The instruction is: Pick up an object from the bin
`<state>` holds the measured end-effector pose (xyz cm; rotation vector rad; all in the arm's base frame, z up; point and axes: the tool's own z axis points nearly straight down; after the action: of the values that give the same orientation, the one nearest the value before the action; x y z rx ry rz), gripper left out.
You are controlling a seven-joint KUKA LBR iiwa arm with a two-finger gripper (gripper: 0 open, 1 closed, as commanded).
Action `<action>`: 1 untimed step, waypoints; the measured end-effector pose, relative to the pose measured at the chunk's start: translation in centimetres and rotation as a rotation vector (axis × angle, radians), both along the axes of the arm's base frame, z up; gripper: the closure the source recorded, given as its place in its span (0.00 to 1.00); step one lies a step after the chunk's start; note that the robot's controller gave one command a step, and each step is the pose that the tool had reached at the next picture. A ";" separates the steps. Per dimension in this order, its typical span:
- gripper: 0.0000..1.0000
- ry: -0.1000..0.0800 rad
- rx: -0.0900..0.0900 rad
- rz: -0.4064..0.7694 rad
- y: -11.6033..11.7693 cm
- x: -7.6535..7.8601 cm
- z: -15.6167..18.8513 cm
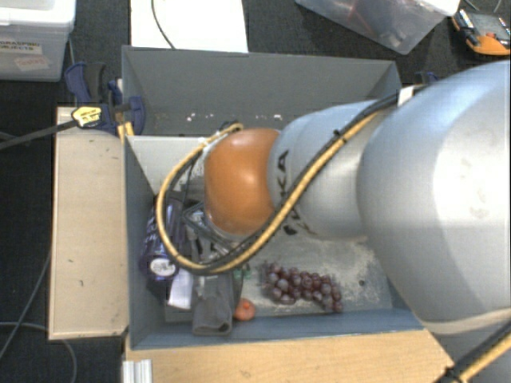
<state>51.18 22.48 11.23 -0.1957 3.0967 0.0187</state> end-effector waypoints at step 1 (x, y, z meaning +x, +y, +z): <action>0.00 0.008 0.028 -0.431 -4.4 3.0 -3.2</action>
Offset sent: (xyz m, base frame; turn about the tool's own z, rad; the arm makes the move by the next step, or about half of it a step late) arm 0.0136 -0.0002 -0.0075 0.0201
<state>54.22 18.04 8.04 0.4718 3.0708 0.0490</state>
